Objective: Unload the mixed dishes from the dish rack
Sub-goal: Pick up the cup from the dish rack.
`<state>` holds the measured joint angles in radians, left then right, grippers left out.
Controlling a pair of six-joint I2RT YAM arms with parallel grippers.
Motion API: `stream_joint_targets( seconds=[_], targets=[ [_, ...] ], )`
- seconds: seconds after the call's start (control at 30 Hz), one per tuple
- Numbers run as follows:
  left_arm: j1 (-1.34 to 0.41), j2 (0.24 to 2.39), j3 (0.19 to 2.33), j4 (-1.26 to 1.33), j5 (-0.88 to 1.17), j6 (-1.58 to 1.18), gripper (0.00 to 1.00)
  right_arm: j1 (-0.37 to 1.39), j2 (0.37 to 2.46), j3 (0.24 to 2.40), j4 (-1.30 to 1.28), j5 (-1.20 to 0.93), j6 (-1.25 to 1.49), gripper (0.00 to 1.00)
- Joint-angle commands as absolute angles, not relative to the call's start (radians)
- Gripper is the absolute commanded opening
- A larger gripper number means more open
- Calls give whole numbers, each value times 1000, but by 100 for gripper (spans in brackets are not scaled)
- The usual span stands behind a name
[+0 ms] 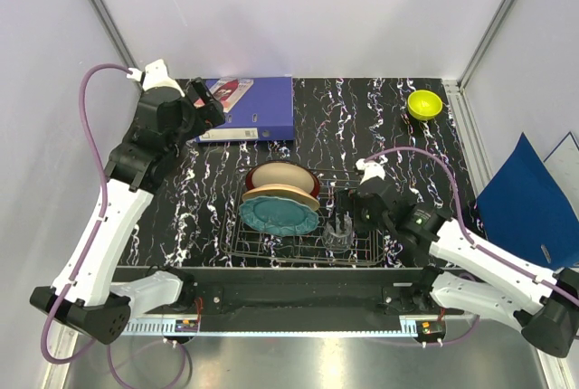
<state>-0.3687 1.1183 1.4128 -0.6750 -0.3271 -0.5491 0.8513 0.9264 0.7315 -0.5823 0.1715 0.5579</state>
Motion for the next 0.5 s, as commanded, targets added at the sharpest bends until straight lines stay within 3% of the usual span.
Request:
stream_joint_targets(
  seconds=[0.0,0.47],
  targets=[
    [-380,1095,1402,-612,-333,-538,99,882,969,747,-578,199,563,100],
    [-390,1091,1353,-601,-328,-541,99,919,1101,735,-496,201,566,100]
  ],
)
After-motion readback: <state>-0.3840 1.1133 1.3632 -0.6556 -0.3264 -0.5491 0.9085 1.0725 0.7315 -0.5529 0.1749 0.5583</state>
